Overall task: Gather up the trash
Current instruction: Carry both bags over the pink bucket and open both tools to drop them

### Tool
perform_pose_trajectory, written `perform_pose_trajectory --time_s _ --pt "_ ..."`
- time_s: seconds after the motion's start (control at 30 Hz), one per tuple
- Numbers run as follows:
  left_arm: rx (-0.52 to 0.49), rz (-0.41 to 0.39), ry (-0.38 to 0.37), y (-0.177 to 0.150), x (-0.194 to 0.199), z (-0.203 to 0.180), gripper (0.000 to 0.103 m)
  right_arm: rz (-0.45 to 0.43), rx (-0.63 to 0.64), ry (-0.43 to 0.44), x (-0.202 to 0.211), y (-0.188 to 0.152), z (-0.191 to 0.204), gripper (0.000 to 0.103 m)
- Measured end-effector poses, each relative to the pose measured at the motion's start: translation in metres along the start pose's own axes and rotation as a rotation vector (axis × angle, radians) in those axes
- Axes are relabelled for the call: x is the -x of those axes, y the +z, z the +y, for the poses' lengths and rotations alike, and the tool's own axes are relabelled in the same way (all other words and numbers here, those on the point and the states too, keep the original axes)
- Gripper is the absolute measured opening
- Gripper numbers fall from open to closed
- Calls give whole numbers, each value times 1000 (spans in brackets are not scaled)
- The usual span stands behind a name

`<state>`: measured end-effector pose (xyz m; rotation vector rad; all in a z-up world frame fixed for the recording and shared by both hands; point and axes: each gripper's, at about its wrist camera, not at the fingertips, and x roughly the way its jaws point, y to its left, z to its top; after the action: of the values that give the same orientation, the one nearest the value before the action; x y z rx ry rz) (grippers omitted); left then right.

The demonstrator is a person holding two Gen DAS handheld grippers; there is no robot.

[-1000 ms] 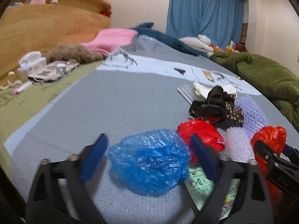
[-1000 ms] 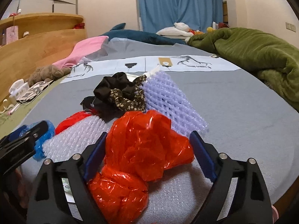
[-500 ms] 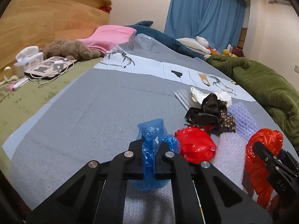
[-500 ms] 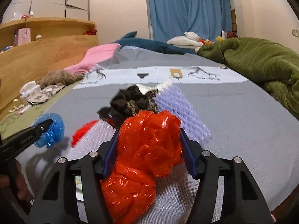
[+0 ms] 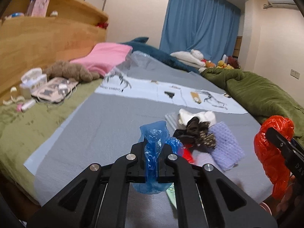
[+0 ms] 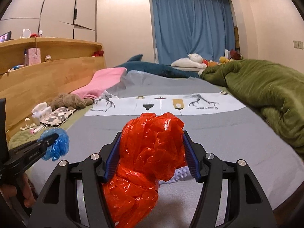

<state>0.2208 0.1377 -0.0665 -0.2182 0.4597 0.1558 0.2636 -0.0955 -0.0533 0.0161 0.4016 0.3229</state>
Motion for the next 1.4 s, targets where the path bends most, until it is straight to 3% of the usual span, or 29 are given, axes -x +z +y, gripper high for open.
perform_pose_trajectory --time_s 0.27,0.57,1.03,1.4 --pt "-12 -42 -101 7 47 -27 4 -30 -10 -10 65 3 -8 61" --pt "-51 -16 -228 -11 82 -66 4 13 -28 -38 124 -19 -20 61" --pt "-187 65 -412 -61 113 -145 4 71 -85 -143 186 -65 -64 61" --pt "-274 166 -555 -97 108 -214 4 111 -164 -281 221 -95 -120 62"
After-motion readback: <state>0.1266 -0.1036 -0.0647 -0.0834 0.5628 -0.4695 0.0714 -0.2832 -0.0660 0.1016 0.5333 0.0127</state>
